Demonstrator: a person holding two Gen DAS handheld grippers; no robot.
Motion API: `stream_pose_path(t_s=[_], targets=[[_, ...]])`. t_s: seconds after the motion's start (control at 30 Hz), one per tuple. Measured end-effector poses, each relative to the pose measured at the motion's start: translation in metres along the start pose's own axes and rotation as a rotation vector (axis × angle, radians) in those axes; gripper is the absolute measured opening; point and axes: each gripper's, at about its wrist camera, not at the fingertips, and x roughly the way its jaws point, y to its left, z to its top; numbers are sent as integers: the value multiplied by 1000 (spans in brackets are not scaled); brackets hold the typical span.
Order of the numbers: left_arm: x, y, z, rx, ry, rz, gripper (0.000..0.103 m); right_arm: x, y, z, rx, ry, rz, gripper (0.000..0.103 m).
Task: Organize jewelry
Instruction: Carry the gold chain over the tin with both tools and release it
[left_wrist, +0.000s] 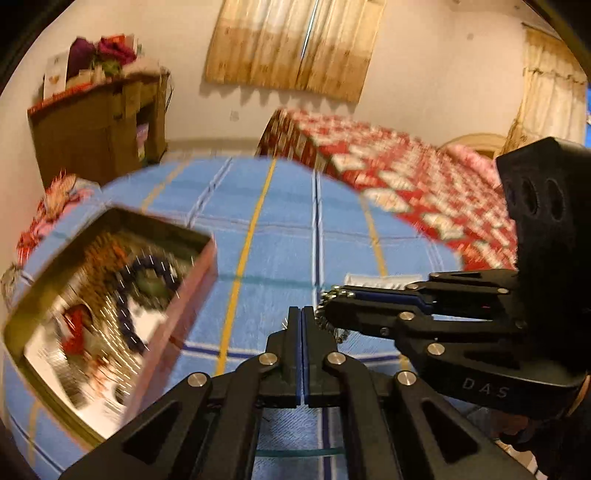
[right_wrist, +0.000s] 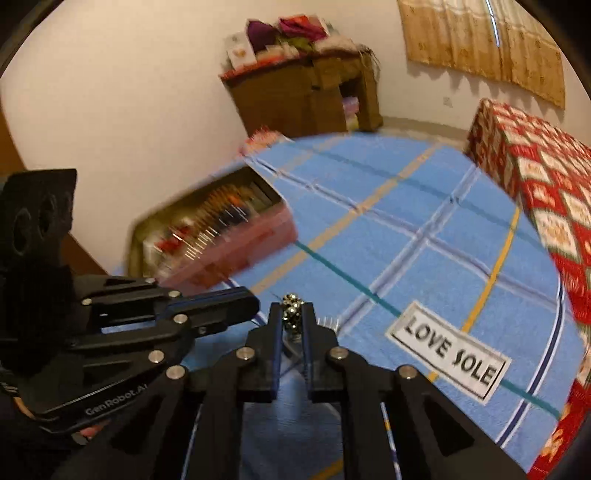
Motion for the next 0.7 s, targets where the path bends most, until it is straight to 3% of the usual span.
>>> stream_pose_path(t_s=[0.27, 0.5, 0.57, 0.6, 0.63, 0.7], targets=[[-50, 22, 27, -25, -122, 0, 0, -18, 44, 42, -79, -84, 62, 12], [-63, 64, 27, -110, -145, 104, 0, 7, 70, 69, -138, -94, 98, 12], [-65, 78, 25, -129, -141, 148, 10, 21, 80, 74, -158, -88, 95, 12], [-67, 84, 23, -141, -140, 160, 32, 25, 82, 76, -159, -84, 99, 12], [-68, 87, 22, -154, -147, 178, 44, 33, 84, 78, -155, -79, 105, 13], [-70, 101, 17, -189, -159, 205, 56, 44, 86, 78, -151, -70, 110, 12]])
